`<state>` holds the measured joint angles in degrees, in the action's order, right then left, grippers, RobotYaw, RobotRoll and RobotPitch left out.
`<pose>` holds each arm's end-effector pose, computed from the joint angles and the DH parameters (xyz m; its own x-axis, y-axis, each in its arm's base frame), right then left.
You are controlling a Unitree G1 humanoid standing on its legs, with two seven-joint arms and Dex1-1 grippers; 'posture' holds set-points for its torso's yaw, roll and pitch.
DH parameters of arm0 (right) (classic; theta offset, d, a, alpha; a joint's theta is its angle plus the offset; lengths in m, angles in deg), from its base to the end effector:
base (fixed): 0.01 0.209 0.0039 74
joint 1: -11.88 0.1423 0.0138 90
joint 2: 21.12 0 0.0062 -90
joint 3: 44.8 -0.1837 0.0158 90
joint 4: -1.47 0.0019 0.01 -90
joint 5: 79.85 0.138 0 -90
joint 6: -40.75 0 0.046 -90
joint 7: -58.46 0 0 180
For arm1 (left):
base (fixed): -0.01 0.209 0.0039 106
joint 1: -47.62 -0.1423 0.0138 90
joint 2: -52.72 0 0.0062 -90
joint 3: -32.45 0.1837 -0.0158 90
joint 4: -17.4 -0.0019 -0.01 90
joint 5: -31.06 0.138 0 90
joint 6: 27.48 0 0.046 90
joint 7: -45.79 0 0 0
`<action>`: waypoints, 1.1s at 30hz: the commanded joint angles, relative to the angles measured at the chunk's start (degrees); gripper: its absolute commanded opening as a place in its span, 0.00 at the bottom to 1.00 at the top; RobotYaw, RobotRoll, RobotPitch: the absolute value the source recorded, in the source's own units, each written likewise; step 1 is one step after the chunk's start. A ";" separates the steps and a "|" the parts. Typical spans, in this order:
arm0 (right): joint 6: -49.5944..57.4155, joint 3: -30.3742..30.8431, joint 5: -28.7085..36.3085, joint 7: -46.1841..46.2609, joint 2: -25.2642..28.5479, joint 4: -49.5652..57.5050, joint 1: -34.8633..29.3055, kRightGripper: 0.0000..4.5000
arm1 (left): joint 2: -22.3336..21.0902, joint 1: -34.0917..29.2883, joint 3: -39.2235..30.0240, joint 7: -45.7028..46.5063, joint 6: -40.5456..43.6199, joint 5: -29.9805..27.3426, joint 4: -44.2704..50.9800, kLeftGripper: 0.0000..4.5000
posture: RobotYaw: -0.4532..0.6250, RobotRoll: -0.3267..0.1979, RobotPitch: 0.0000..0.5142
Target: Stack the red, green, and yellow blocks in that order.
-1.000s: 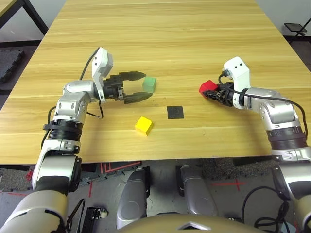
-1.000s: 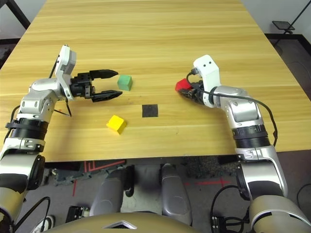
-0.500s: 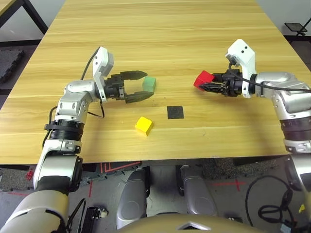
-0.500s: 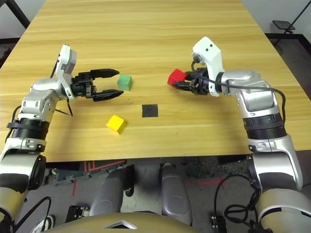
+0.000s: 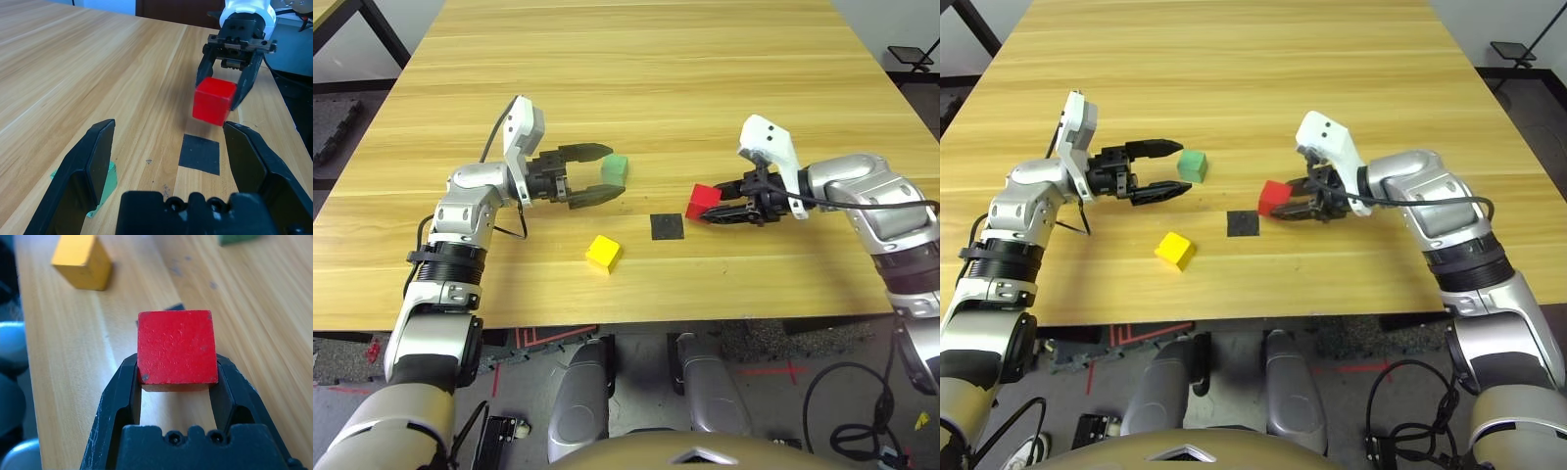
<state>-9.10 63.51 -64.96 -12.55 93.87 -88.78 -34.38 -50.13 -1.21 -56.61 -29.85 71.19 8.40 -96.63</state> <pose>0.2986 -0.1905 0.2103 0.2176 0.7948 -0.5665 -0.9755 0.1966 -0.0989 0.3211 0.2235 0.1750 0.2603 -0.9648 -0.0383 0.9518 0.2498 0.1778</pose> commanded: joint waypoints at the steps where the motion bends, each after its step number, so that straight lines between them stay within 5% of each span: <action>1: -3.91 2.88 -1.74 -2.56 -0.85 -1.62 1.47 0.45 | -0.24 -0.73 0.34 -0.06 0.24 0.50 1.22 1.00 | 0.69 0.47 0.34; 22: -19.43 4.09 -10.23 -2.86 -8.70 -18.04 5.41 0.45 | -0.45 -3.11 -0.13 1.79 2.32 -0.20 5.22 1.00 | 0.73 0.50 0.35; 33: -18.69 4.42 -10.10 -2.95 -9.25 -15.93 3.23 0.45 | -0.18 -3.03 -0.06 2.18 2.46 -0.17 5.13 1.00 | 0.73 0.49 0.36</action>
<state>-27.90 68.36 -74.82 -15.21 84.58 -106.20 -30.42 -50.10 -3.48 -56.67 -27.52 73.52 8.25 -92.16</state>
